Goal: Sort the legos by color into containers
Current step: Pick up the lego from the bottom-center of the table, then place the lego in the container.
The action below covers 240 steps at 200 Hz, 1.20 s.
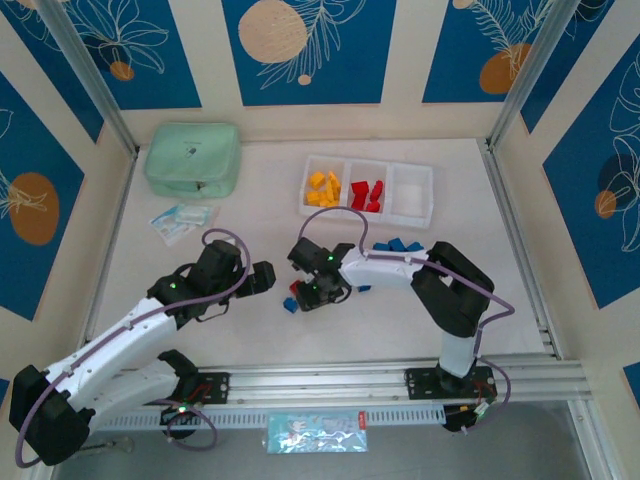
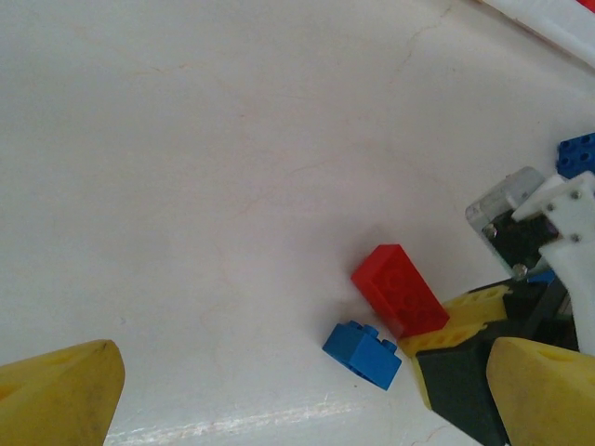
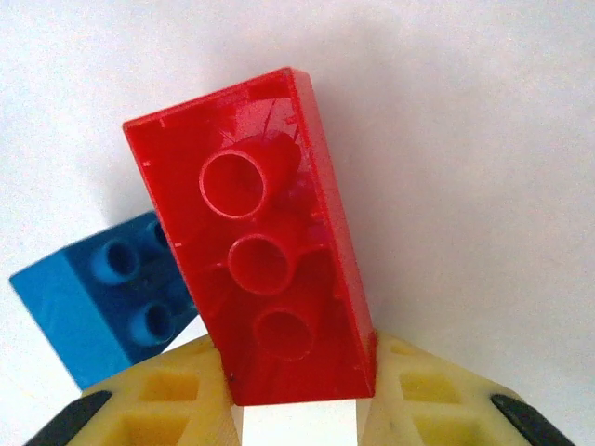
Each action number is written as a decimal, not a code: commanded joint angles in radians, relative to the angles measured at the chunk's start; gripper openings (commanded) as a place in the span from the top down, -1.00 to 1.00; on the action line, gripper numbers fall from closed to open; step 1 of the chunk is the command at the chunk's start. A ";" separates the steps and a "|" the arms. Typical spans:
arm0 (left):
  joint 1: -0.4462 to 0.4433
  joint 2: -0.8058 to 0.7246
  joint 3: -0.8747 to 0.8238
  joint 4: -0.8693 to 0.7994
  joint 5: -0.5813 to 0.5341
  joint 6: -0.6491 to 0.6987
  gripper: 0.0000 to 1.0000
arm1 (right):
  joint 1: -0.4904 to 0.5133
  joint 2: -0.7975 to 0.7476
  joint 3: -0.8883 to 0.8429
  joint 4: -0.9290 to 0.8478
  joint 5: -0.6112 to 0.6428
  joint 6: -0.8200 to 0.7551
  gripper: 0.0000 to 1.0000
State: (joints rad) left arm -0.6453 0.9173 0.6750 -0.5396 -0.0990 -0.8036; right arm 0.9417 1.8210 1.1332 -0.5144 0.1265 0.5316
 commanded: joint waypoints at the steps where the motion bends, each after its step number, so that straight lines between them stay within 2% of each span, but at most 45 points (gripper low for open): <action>1: 0.012 0.001 0.031 -0.002 -0.004 0.019 -1.00 | -0.045 -0.075 -0.025 0.036 -0.039 0.011 0.53; 33: 0.012 0.036 0.064 0.015 0.021 0.042 -1.00 | -0.146 -0.146 -0.034 0.015 -0.054 0.006 0.54; 68: 0.012 0.095 0.093 0.079 0.060 0.055 -1.00 | -0.326 -0.199 -0.007 -0.008 -0.043 -0.012 0.55; 111: 0.012 0.213 0.161 0.163 0.105 0.073 -1.00 | -0.499 -0.140 0.120 -0.036 0.037 -0.058 0.55; 177: 0.012 0.374 0.233 0.291 0.144 0.080 -1.00 | -0.602 0.124 0.454 -0.080 0.155 -0.132 0.52; 210: 0.012 0.415 0.260 0.301 0.148 0.086 -1.00 | -0.623 0.249 0.617 -0.132 0.164 -0.151 0.27; 240: 0.013 0.424 0.273 0.296 0.153 0.094 -1.00 | -0.623 0.272 0.675 -0.165 0.184 -0.156 0.01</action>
State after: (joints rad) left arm -0.6434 1.3323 0.9100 -0.2646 0.0341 -0.7315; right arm 0.3191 2.0926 1.7554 -0.6132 0.2836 0.3946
